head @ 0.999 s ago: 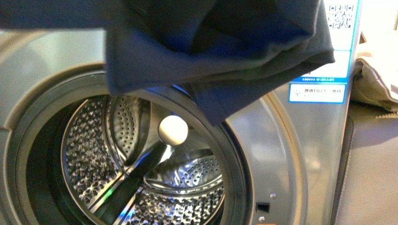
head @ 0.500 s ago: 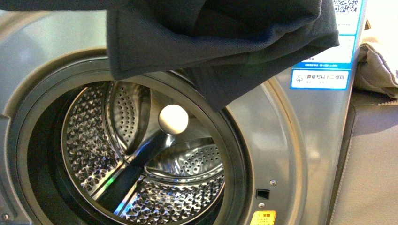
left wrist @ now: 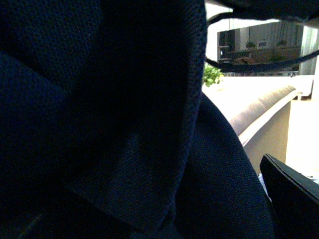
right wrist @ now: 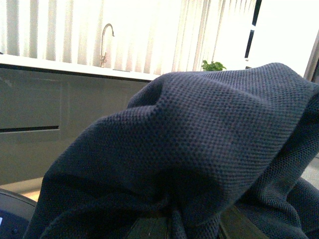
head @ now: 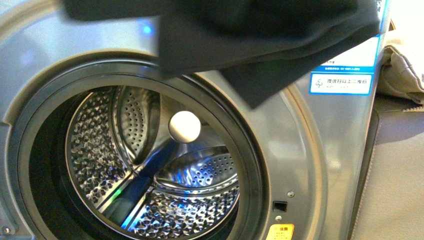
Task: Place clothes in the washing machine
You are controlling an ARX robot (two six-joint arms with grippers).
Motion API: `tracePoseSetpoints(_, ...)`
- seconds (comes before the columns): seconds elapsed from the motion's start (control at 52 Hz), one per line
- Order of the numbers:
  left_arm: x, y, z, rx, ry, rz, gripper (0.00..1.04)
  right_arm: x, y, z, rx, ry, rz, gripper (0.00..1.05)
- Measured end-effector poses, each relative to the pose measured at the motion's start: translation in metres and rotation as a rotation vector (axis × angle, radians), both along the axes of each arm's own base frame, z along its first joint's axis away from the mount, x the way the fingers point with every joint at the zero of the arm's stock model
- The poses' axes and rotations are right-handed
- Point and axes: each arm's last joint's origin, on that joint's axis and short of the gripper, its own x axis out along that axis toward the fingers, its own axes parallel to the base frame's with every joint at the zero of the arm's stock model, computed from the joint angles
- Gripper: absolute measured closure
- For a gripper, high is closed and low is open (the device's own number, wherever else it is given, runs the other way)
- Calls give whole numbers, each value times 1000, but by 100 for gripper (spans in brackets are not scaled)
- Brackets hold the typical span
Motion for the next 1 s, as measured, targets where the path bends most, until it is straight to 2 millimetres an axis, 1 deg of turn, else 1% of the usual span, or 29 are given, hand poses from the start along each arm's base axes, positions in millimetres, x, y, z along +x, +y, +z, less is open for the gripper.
tracePoseSetpoints(0.154,5,-20,5,-105,31,10,7,0,0,0,0,-1,-3,98)
tracePoseSetpoints(0.307,12,-29,4,-170,65,46,7,0,0,0,-1,-1,-6,98)
tracePoseSetpoints(0.461,20,-38,1,-250,116,130,7,0,-1,0,-1,-1,-7,98)
tracePoseSetpoints(0.596,30,-50,-1,-281,153,250,7,1,-1,0,0,-1,-10,98)
tracePoseSetpoints(0.73,39,-55,-1,-295,167,332,7,1,-1,0,0,-1,-12,98)
tracePoseSetpoints(0.807,44,-55,1,-314,173,408,7,1,-1,0,0,-1,-11,98)
tracePoseSetpoints(0.826,46,-54,1,-318,172,433,7,1,-1,0,0,-1,-11,98)
tracePoseSetpoints(0.845,47,-53,1,-324,171,457,11,1,-1,0,0,-1,-11,98)
tracePoseSetpoints(0.884,50,-48,2,-344,176,520,19,1,-1,0,0,-1,-11,98)
tracePoseSetpoints(0.961,56,-39,3,-359,175,586,34,1,-1,0,-1,-1,-10,98)
tracePoseSetpoints(0.999,57,-36,3,-361,173,597,37,1,-1,0,-1,0,-10,98)
